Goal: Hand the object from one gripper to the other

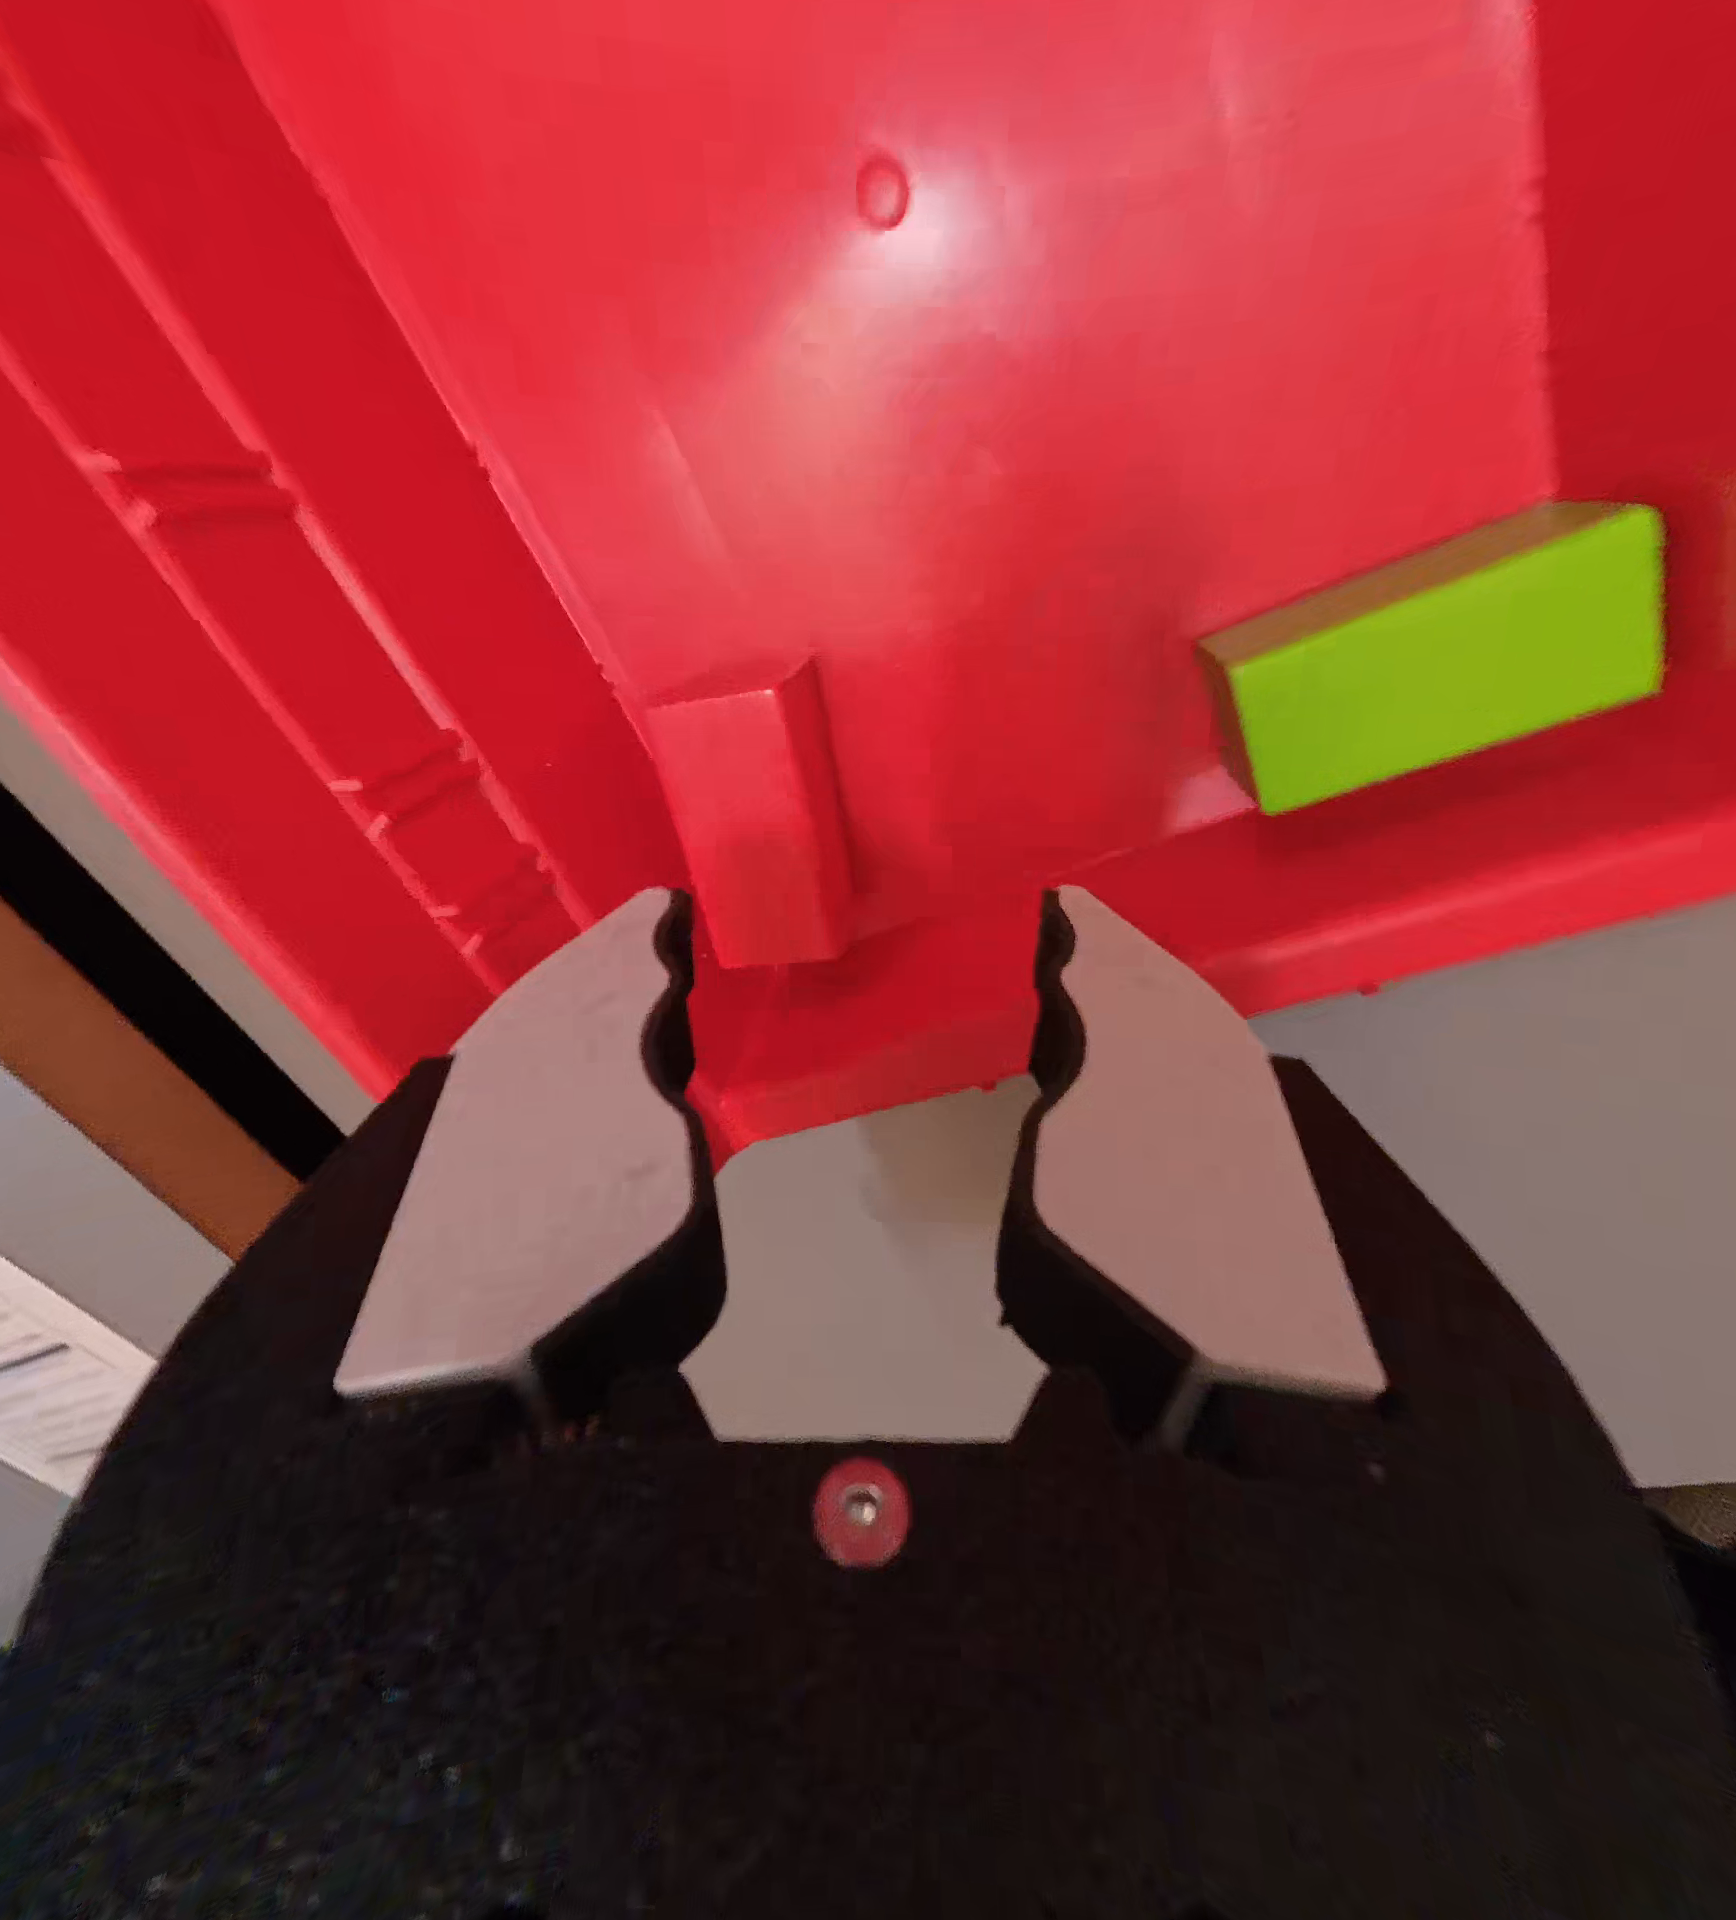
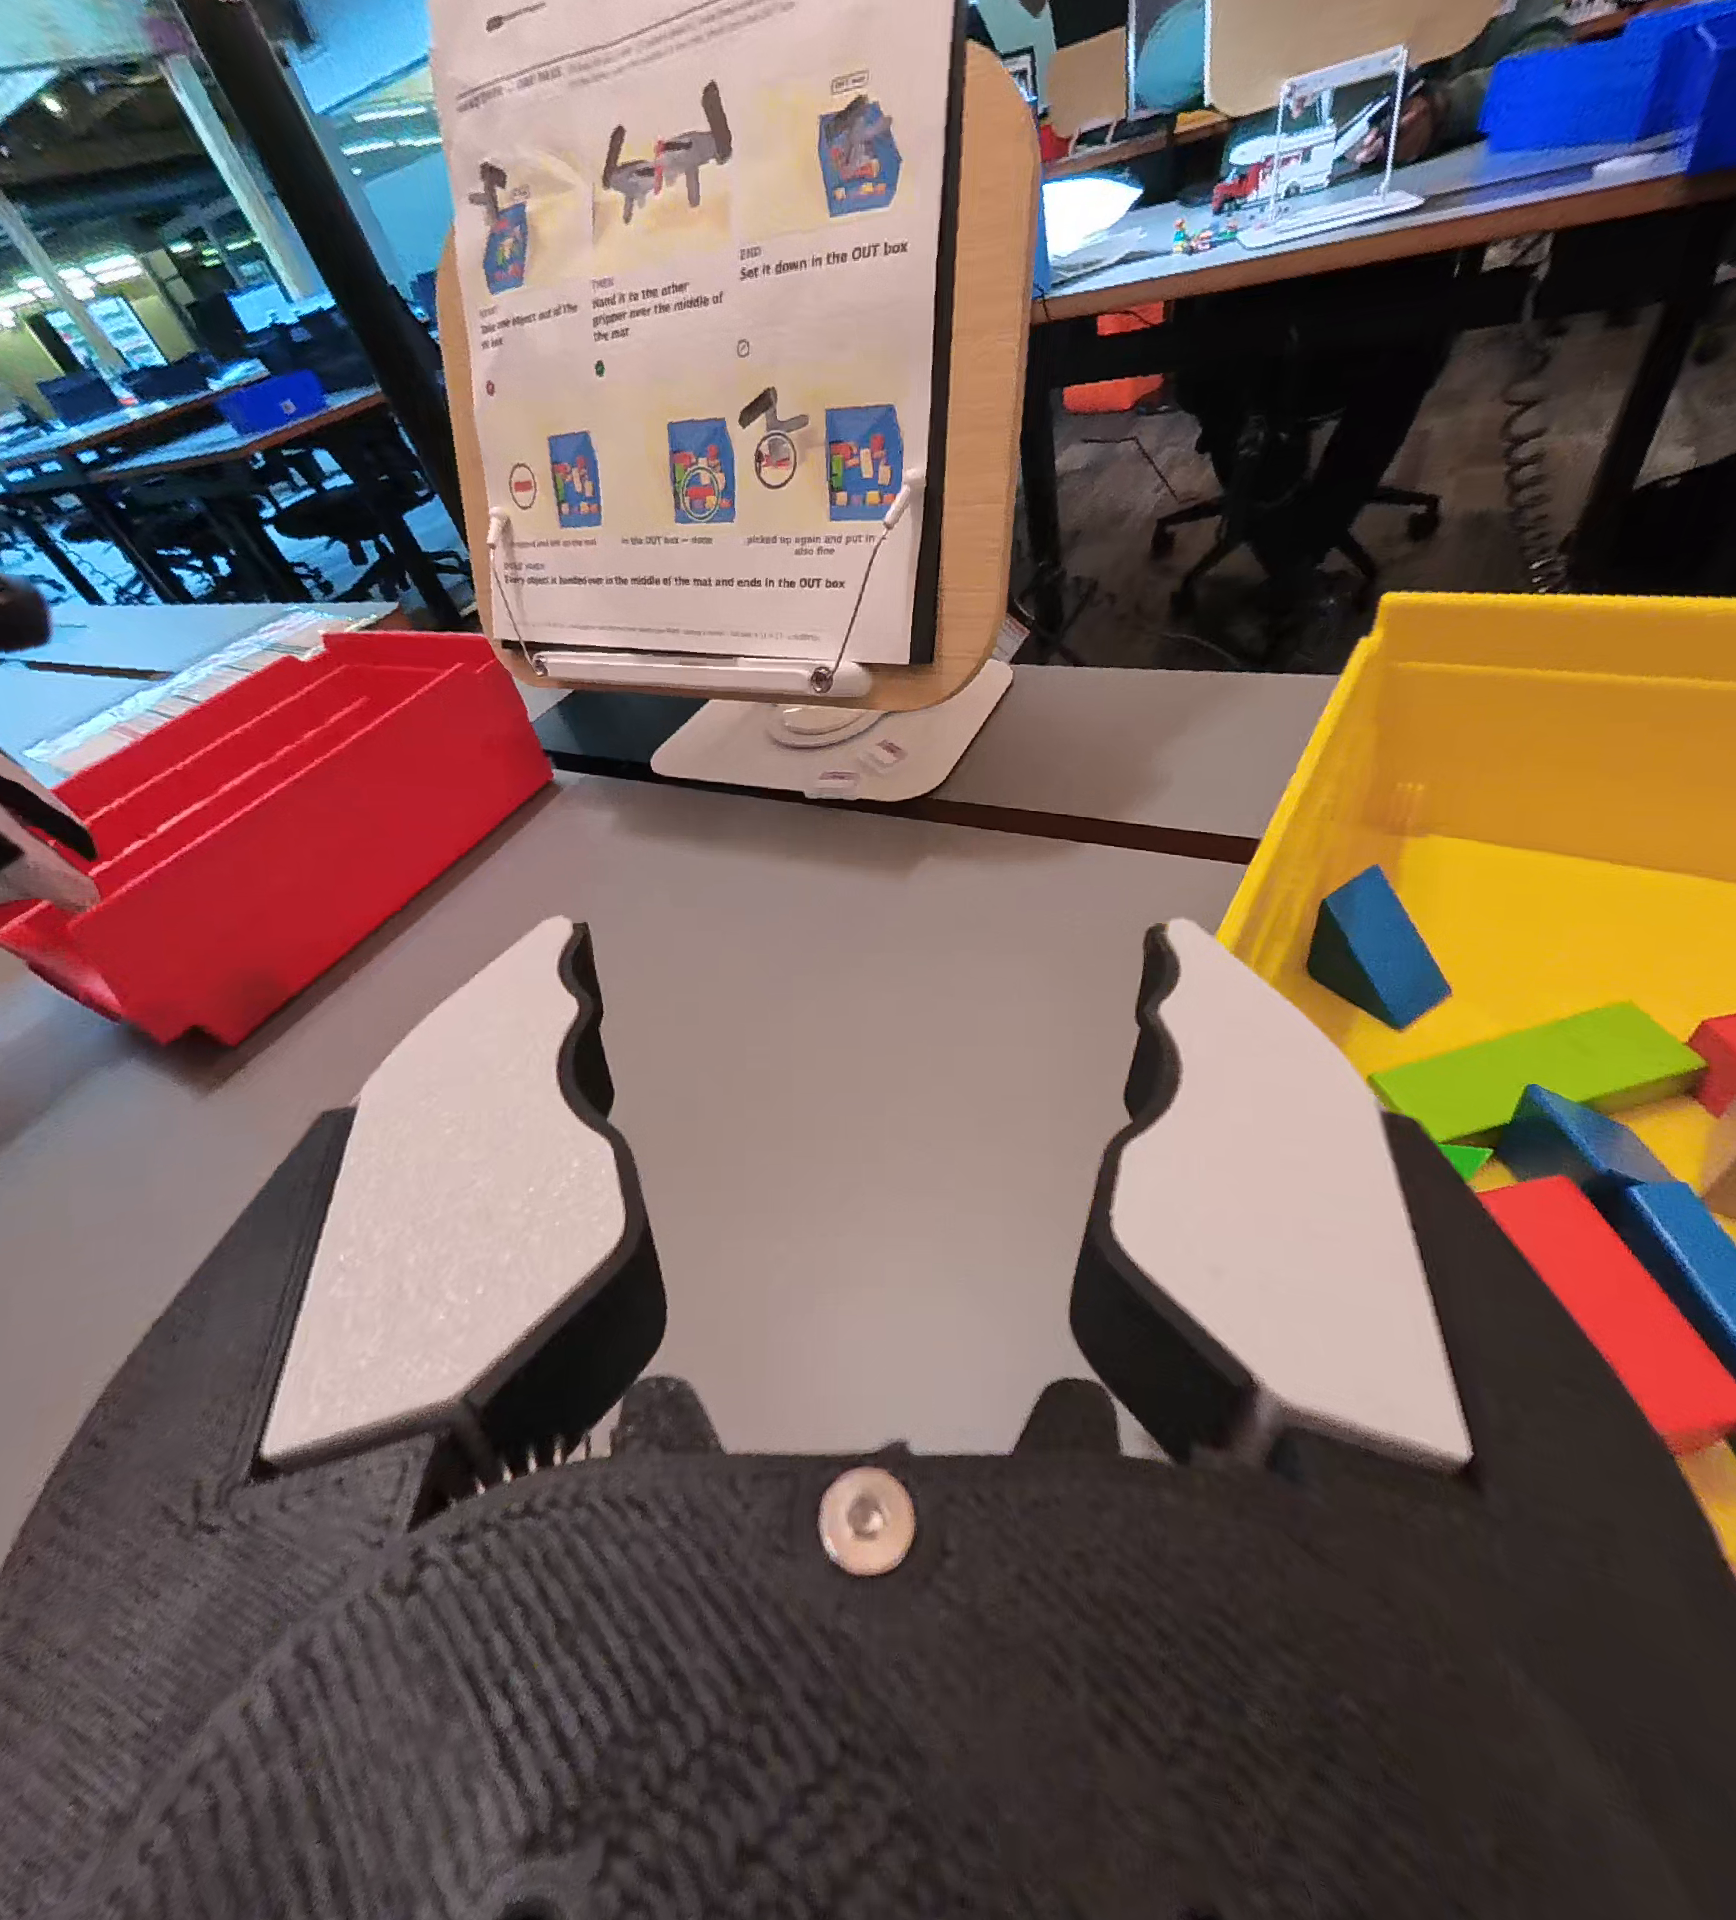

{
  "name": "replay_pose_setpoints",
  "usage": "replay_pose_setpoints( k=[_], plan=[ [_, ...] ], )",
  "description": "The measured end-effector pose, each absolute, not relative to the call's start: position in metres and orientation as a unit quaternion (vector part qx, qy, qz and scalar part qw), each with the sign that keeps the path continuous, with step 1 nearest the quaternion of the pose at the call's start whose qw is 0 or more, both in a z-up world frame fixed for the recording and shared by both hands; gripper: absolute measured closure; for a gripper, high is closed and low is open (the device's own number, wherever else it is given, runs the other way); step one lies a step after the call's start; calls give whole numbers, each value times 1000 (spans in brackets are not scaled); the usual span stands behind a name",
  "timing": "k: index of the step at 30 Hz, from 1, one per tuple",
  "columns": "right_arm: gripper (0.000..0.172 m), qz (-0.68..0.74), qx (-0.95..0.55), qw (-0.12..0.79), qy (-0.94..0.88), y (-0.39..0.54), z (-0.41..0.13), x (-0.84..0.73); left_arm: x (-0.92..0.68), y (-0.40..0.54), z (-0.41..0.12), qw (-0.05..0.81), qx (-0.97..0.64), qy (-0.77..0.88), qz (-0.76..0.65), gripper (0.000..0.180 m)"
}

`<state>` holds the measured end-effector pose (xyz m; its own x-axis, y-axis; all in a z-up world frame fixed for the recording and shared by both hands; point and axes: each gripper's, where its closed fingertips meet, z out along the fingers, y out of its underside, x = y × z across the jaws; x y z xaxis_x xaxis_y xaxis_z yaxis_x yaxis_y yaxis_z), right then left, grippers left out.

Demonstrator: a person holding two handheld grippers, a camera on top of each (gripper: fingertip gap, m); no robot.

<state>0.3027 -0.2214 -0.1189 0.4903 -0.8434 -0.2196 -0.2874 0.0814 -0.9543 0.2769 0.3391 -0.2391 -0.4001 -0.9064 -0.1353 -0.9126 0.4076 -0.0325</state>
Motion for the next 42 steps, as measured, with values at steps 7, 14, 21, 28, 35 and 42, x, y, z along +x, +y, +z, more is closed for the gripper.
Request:
replay_pose_setpoints(
  k=[7, 14, 21, 28, 35, 42],
  plan=[
    [73, -219, -620, 618, 431, -218, -114, 302, 274, 362, -263, 56, -593, 797, 103, 124],
    [72, -211, -622, 624, 424, -216, -116, 302, 275, 361, -279, 44, -619, 777, 100, 128],
    [72, -213, -618, 627, 424, -219, -116, 303, 275, 357, -281, 26, -637, 765, 94, 120],
    [72, -215, -618, 628, 421, -219, -115, 302, 264, 354, -281, -7, -668, 738, 92, 131],
    [72, -207, -623, 629, 416, -211, -117, 302, 257, 349, -285, -65, -711, 697, 74, 135],
    [72, -213, -630, 635, 394, -198, -108, 296, 273, 343, -276, 1, -648, 760, 52, 147]
  ],
)
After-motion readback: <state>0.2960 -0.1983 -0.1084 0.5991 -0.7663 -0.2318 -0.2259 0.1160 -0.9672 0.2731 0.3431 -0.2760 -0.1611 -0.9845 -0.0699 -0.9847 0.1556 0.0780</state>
